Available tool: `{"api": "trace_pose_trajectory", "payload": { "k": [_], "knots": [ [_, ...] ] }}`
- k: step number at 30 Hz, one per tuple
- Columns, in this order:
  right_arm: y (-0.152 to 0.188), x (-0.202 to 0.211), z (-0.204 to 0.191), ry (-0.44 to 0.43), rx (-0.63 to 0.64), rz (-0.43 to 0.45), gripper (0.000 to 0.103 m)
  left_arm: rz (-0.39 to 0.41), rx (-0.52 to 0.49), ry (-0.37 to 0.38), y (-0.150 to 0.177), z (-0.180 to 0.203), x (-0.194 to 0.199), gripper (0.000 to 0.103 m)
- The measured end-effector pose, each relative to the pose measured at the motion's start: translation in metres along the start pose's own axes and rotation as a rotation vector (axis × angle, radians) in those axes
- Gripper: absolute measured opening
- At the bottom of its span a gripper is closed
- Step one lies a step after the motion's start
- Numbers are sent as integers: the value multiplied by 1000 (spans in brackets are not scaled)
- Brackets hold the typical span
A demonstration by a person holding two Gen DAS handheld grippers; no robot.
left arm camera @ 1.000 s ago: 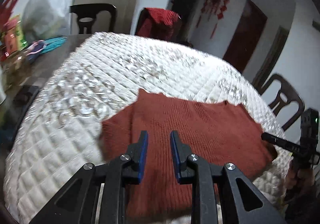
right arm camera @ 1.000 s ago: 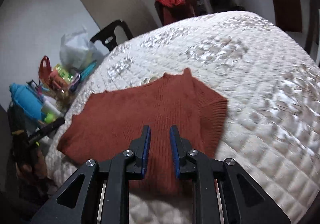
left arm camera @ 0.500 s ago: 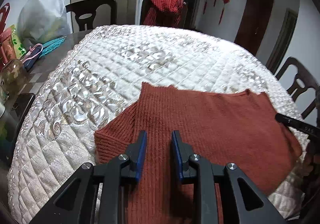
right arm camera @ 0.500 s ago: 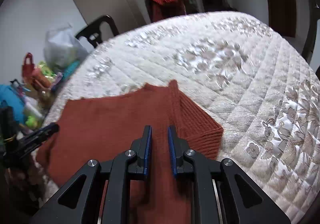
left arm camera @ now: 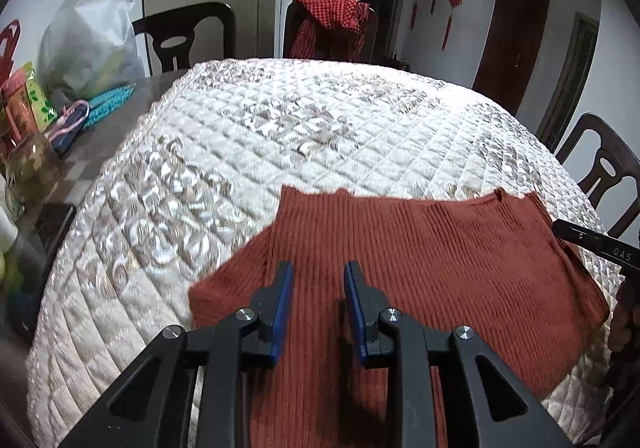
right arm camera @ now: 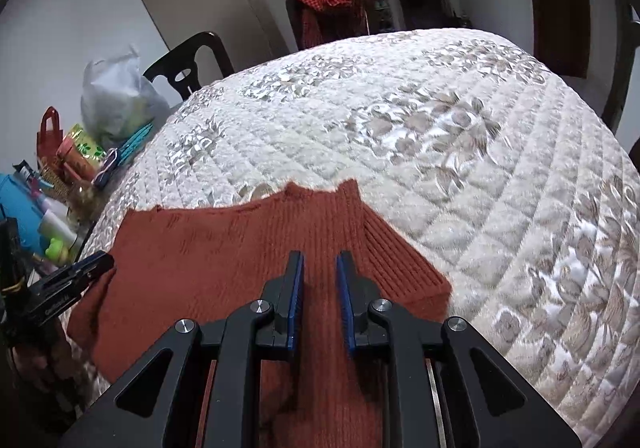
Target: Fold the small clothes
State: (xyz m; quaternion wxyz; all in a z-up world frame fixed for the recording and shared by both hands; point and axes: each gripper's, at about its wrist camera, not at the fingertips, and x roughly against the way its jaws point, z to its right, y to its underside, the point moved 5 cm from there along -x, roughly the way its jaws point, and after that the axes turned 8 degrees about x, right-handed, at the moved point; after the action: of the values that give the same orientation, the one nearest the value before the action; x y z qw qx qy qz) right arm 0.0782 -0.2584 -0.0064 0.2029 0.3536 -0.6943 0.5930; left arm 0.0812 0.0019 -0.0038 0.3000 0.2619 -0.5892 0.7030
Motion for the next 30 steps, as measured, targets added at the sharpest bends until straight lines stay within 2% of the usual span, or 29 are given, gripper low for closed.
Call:
{"api": "trace_pose_trajectory", "payload": {
  "k": [6, 11, 14, 30],
  "knots": [
    [-9, -12, -4, 4, 12, -10, 17, -4, -8, -27, -12, 2, -11, 31],
    [-10, -23, 2, 28, 0, -39, 17, -47, 6, -62, -9, -5, -29, 31],
    [-9, -24, 5, 27, -4, -40, 17, -48, 12, -70, -8, -7, -32, 36],
    [-7, -27, 10, 38, 3, -15, 15, -39, 25, -57, -6, -11, -38, 39]
  ]
}}
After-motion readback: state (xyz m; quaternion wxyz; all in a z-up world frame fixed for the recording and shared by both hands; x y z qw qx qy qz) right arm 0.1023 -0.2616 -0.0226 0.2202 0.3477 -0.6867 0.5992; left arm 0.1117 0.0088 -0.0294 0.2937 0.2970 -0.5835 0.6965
